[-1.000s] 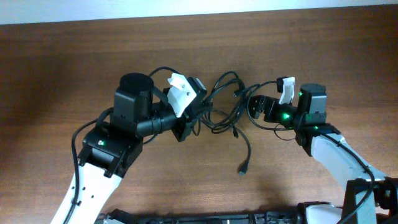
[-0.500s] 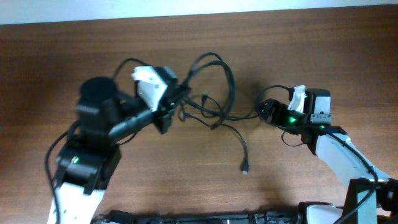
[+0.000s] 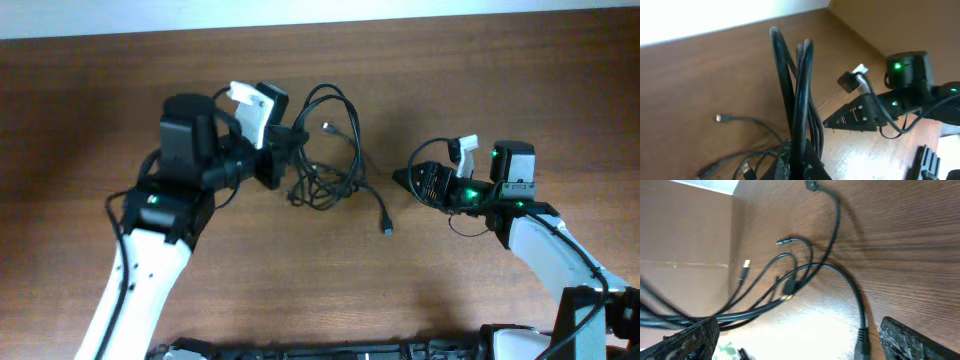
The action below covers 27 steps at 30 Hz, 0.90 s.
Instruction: Untangle cables
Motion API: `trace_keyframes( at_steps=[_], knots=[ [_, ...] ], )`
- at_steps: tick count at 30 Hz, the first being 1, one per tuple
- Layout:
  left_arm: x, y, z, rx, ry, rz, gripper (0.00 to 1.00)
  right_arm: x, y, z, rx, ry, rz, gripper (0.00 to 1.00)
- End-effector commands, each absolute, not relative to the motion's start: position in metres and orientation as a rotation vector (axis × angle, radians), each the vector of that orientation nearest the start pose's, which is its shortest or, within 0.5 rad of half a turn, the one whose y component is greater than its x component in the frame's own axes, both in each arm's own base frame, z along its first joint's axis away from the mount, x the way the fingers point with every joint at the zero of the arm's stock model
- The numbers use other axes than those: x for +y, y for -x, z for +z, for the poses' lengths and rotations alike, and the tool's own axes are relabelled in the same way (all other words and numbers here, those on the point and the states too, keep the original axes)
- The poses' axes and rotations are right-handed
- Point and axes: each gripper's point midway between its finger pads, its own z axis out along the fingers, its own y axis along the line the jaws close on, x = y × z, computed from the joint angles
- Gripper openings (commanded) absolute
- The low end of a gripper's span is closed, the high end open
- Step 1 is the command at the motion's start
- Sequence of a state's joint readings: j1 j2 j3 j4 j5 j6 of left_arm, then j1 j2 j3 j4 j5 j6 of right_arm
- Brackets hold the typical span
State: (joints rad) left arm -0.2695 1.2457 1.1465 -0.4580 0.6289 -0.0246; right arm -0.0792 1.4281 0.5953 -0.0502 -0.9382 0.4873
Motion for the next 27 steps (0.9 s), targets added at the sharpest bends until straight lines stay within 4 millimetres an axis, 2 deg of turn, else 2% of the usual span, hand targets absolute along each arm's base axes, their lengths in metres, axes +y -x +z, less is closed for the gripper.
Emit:
trace_keyframes(
  at_steps=[1, 4, 7, 13, 18, 22, 25, 27],
  knots=[
    [-0.217, -0.325, 0.273, 2.074, -0.644, -0.916, 0.00, 0.120, -0.309, 0.105, 2.341, -0.202, 1.390, 0.99],
    [-0.230, -0.324, 0.257, 2.117, -0.673, -0.917, 0.02, 0.123, -0.306, 0.109, 2.331, -0.183, 1.432, 0.99],
    [-0.224, -0.330, 0.236, 2.205, -0.634, -0.860, 0.00, 0.124, -0.305, 0.111, 2.327, -0.176, 1.447, 0.99],
    [-0.223, -0.330, 0.215, 2.282, -0.624, -0.860, 0.01, 0.124, -0.305, 0.111, 2.327, -0.175, 1.446, 0.99],
    [-0.220, -0.340, 0.181, 2.386, -0.591, -0.809, 0.01, 0.124, -0.305, 0.111, 2.327, -0.176, 1.446, 0.99],
    [-0.238, -0.331, 0.155, 2.456, -0.637, -0.826, 0.02, 0.124, -0.305, 0.111, 2.327, -0.176, 1.446, 0.99],
    [-0.247, -0.330, 0.155, 2.438, -0.666, -0.841, 0.03, 0.124, -0.305, 0.111, 2.327, -0.175, 1.446, 0.99],
    [-0.269, -0.320, 0.171, 2.356, -0.741, -0.996, 0.05, 0.124, -0.305, 0.110, 2.327, -0.175, 1.445, 0.99]
  ],
)
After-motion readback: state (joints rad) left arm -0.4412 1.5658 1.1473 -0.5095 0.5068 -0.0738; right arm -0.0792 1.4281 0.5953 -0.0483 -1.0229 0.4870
